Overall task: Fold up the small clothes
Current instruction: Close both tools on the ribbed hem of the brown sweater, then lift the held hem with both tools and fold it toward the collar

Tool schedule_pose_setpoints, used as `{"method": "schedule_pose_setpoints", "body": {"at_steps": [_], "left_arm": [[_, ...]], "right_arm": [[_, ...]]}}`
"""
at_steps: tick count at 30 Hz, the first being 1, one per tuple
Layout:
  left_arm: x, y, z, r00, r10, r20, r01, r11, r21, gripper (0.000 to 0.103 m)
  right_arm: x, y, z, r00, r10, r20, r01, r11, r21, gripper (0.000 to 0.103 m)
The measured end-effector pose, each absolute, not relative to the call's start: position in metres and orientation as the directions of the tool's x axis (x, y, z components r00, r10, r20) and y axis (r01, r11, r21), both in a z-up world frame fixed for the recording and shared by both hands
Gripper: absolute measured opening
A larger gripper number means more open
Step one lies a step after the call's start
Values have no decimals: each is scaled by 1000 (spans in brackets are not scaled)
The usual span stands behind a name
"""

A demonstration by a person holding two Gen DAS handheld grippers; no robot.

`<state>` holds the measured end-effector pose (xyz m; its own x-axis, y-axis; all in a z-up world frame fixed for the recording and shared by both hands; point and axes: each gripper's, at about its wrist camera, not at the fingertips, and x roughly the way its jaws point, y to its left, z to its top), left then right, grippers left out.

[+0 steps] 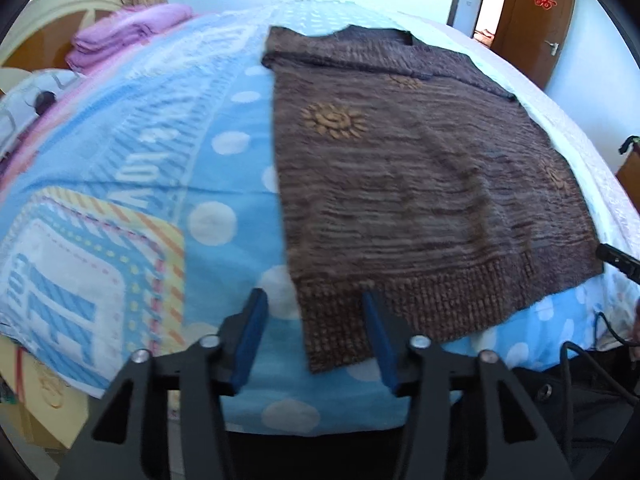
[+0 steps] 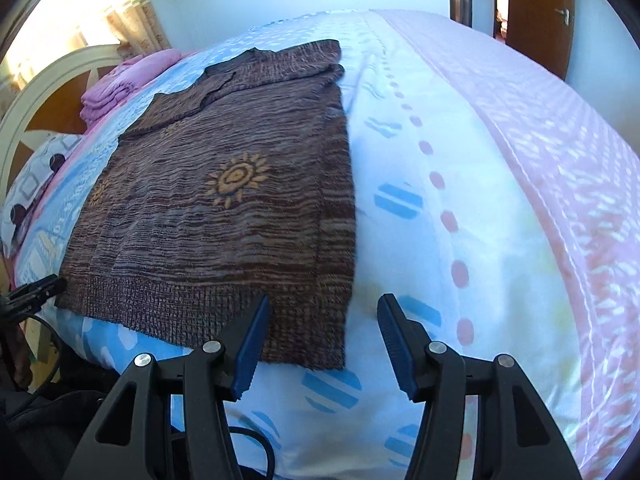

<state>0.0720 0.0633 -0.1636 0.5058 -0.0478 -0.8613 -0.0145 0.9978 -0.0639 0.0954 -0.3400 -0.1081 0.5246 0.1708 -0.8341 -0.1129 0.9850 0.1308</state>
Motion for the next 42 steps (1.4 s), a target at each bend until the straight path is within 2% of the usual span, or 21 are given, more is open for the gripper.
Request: {"method": "schedule_pose_setpoints", "body": {"at_steps": [2, 5, 7, 9, 10, 11, 12, 13, 14, 17, 23, 29, 36, 42], "left_arm": [[72, 61, -166, 506, -45, -862, -7, 998, -56, 61], [73, 58, -167, 511, -48, -858, 4, 999, -53, 59], [71, 56, -166, 515, -64, -855, 21, 998, -62, 40], [70, 51, -166, 515, -76, -854, 44, 997, -62, 29], [69, 48, -165, 516, -84, -852, 59, 996, -63, 19], [69, 46, -165, 514, -93, -853, 70, 995, -66, 15], [69, 44, -164, 514, -97, -852, 77, 995, -67, 13], [69, 45, -163, 516, -98, -851, 79, 995, -67, 10], [69, 46, -162, 517, -107, -849, 82, 994, -75, 9], [67, 55, -153, 525, -130, -841, 70, 992, -109, 8], [57, 69, -117, 597, -157, -787, 77, 987, -138, 8], [60, 75, -126, 576, -173, -799, 68, 984, -164, 8], [65, 80, -112, 619, -219, -754, 80, 973, -217, 8], [81, 80, -106, 644, -191, -740, 83, 980, -181, 8]], "right_arm": [[94, -340, -110, 529, 174, -830, -114, 984, 133, 57], [94, -338, -112, 541, 178, -822, -124, 984, 131, 57], [93, -334, -112, 540, 179, -823, -141, 983, 121, 57], [91, -331, -113, 535, 187, -824, -160, 980, 119, 53], [90, -328, -113, 534, 187, -824, -173, 979, 110, 44], [90, -326, -112, 533, 190, -824, -182, 977, 108, 32], [89, -324, -112, 528, 202, -825, -195, 974, 114, 27], [89, -323, -111, 522, 214, -826, -205, 971, 122, 16], [88, -323, -111, 518, 224, -825, -211, 969, 130, 10], [87, -324, -107, 517, 251, -818, -221, 963, 156, 8], [70, -334, -72, 590, 320, -741, -256, 945, 204, 6], [78, -347, -89, 556, 323, -766, -204, 946, 250, 6], [78, -347, -75, 603, 412, -683, -230, 910, 346, 6], [81, -351, -61, 660, 400, -636, -213, 911, 353, 6]]}}
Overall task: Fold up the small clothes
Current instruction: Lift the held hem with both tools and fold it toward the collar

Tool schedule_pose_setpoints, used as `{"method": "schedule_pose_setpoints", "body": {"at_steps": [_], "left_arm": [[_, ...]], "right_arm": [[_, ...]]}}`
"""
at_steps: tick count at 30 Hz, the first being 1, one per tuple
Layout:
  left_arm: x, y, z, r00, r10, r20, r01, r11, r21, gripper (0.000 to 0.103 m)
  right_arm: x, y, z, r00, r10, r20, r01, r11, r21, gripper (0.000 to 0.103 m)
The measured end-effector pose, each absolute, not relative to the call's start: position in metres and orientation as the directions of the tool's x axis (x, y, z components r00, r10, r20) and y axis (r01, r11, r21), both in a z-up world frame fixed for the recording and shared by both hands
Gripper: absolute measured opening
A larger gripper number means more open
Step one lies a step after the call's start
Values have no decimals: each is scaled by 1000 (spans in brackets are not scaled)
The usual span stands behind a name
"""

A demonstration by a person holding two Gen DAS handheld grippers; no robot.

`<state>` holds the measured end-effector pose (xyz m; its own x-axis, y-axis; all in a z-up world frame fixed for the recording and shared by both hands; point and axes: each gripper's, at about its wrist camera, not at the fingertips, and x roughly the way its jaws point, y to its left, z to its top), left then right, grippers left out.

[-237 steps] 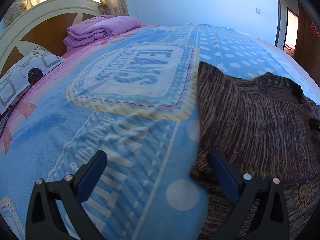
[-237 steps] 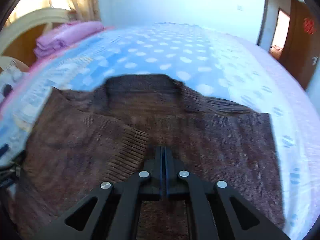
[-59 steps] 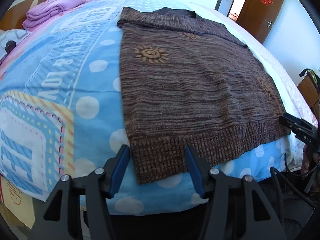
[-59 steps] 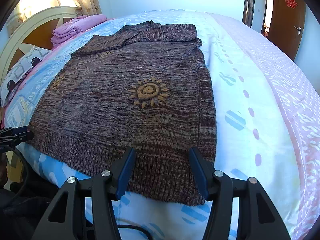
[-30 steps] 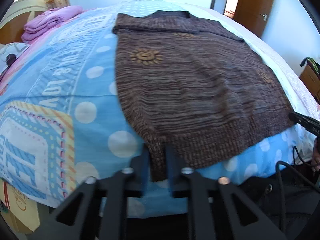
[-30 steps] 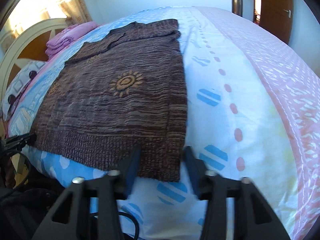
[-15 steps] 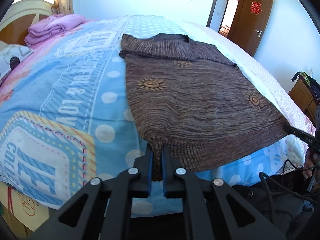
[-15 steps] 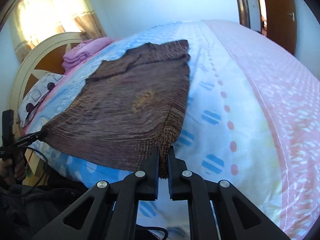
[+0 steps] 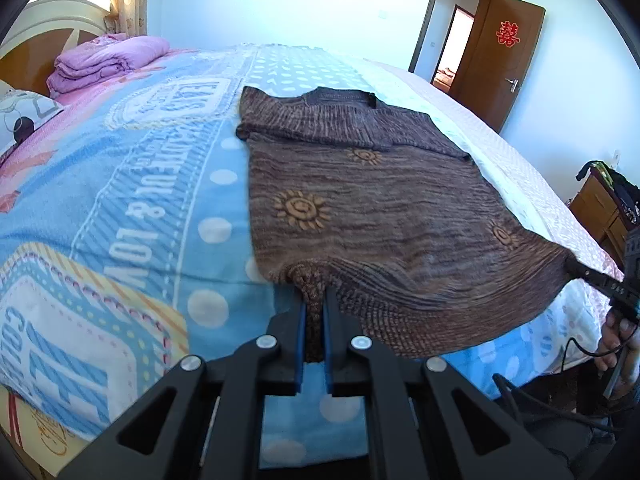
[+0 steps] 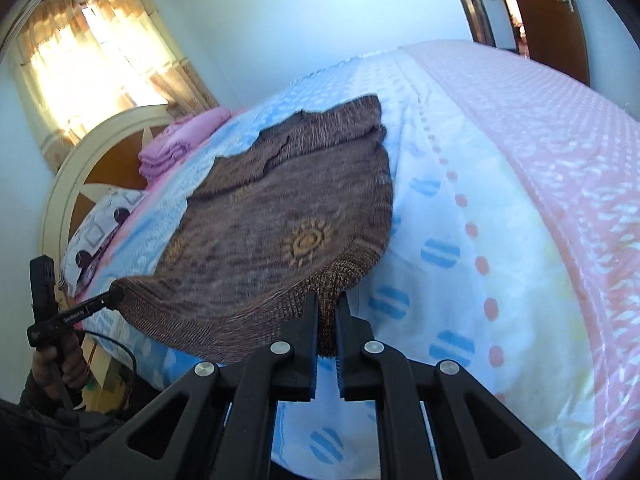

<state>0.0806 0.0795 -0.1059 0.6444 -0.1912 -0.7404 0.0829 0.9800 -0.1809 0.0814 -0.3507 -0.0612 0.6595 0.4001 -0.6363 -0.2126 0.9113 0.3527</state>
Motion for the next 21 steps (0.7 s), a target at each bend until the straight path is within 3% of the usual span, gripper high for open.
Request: {"method": "schedule_pose_setpoints", "body": {"at_steps": [21], "left_arm": [[143, 103, -66, 725, -173, -666, 48, 978, -201, 8]], "right_arm": [[144, -334, 9, 762, 372, -530, -247, 924, 293, 6]]}}
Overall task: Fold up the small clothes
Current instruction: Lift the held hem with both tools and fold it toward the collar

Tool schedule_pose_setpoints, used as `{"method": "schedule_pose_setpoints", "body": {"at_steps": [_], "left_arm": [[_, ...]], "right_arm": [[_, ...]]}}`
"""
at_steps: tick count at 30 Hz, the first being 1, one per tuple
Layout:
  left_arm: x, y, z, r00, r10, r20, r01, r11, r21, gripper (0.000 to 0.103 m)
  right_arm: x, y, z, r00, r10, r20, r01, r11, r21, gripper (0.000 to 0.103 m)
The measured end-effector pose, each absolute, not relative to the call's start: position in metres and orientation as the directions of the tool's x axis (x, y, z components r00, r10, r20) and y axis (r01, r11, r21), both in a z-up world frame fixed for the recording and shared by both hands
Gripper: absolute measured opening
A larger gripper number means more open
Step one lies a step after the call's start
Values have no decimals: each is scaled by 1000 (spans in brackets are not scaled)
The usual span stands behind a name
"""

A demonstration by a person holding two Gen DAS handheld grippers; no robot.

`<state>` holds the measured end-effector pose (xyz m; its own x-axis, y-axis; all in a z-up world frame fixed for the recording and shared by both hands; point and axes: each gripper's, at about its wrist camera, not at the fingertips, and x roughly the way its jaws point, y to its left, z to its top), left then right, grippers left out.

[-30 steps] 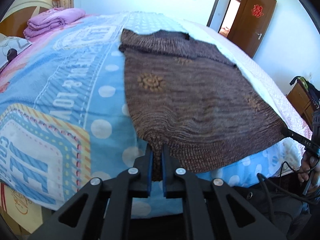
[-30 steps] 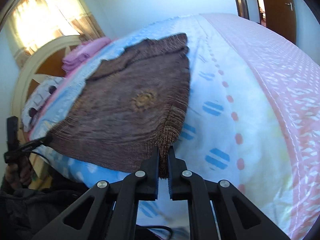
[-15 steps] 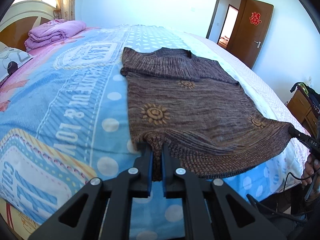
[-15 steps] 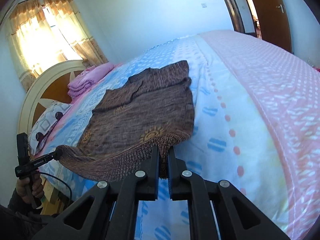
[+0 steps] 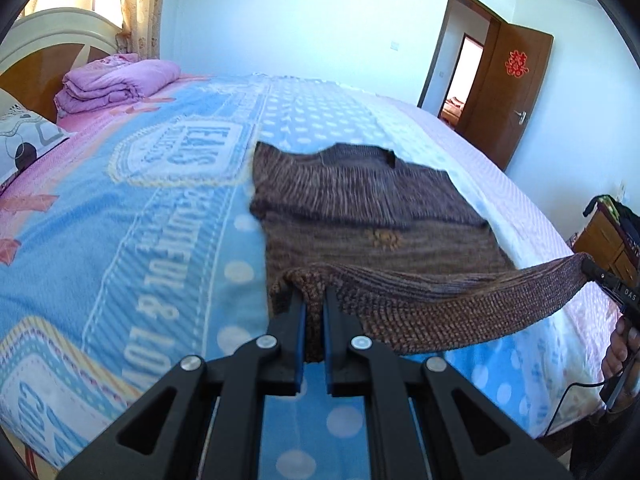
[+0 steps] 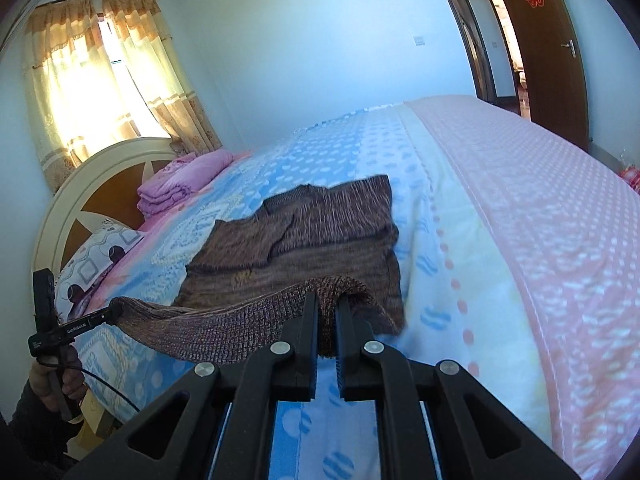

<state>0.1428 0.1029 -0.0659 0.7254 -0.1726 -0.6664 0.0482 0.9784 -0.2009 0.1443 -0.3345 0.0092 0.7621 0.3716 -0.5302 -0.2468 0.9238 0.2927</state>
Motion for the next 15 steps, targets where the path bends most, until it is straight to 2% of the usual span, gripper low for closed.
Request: {"method": "schedule_pose_setpoints", "body": {"at_steps": [7, 15], "left_arm": [[168, 105, -50, 755, -149, -638, 35, 982, -187, 8], [209, 113, -40, 772, -115, -625, 5, 985, -175, 8]], "right_arm": [[176, -323, 32, 778, 376, -503, -271, 924, 271, 6], [217, -311, 36, 775, 368, -514, -276, 928, 249, 6]]}}
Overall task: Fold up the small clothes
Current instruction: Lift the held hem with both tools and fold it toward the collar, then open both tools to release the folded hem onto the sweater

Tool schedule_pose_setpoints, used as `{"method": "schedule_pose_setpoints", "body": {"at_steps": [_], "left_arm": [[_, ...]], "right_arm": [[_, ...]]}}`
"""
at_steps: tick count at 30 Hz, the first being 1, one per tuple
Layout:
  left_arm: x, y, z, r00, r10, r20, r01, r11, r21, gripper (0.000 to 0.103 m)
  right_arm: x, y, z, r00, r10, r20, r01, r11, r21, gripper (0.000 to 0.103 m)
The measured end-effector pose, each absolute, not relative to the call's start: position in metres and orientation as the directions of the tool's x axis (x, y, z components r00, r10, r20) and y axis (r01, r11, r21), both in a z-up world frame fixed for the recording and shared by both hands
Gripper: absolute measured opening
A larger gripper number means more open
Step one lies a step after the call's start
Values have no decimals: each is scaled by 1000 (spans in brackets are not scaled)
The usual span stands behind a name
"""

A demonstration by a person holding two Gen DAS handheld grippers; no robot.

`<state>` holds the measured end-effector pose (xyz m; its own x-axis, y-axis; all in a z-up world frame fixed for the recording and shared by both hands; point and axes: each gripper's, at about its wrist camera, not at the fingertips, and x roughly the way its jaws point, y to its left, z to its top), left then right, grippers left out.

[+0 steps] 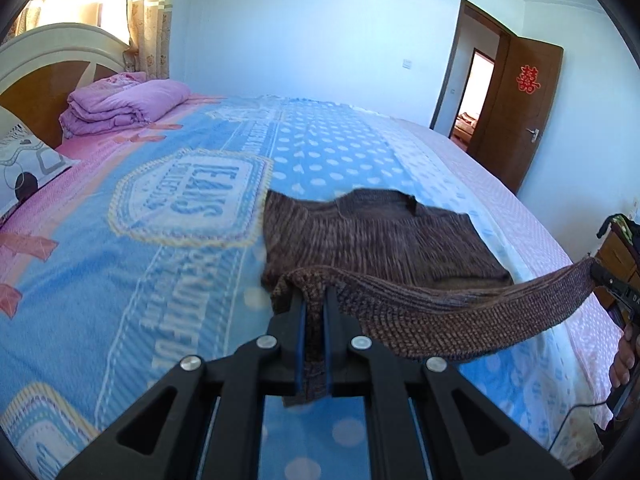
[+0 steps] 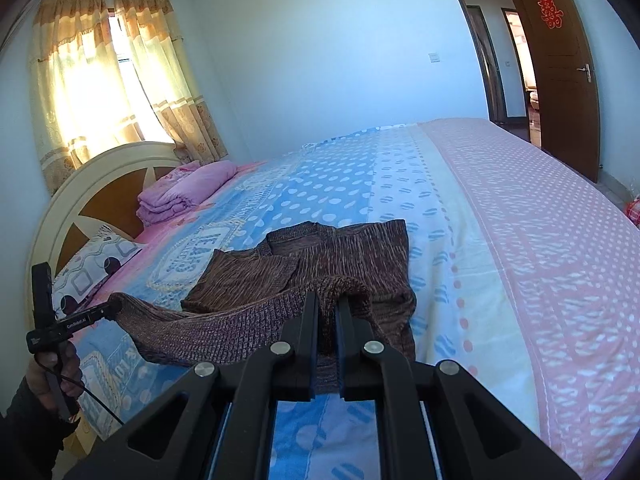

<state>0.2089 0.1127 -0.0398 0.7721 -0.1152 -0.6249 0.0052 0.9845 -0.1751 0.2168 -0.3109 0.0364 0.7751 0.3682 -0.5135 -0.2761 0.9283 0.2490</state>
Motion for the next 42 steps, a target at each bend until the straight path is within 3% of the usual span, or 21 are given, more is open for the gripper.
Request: {"method": "schedule_pose_setpoints", "body": {"at_steps": [19, 29, 34, 36, 38, 40, 42], "left_arm": [[311, 111, -37, 783, -54, -620, -32, 991, -127, 8], [381, 84, -91, 732, 74, -677, -44, 997, 62, 9], [415, 87, -131, 656, 241, -716, -171, 971, 170, 15], [407, 98, -133, 651, 209, -730, -190, 976, 110, 18], [388, 99, -132, 662, 189, -725, -167, 981, 102, 35], [367, 94, -134, 675, 180, -716, -115, 984, 140, 70], [359, 83, -142, 668, 201, -717, -59, 974, 217, 76]], "right_arm": [[334, -296, 26, 760, 303, -574, -215, 952, 218, 6], [410, -294, -14, 703, 218, -677, -136, 976, 172, 6], [459, -299, -64, 614, 141, -777, -70, 990, 124, 9], [456, -299, -74, 606, 89, -790, -63, 996, 64, 23], [441, -296, -75, 630, 75, -773, -94, 995, 20, 60], [425, -291, -77, 644, 75, -762, -154, 988, -33, 76], [423, -281, -84, 636, 31, -771, -201, 971, -126, 76]]}}
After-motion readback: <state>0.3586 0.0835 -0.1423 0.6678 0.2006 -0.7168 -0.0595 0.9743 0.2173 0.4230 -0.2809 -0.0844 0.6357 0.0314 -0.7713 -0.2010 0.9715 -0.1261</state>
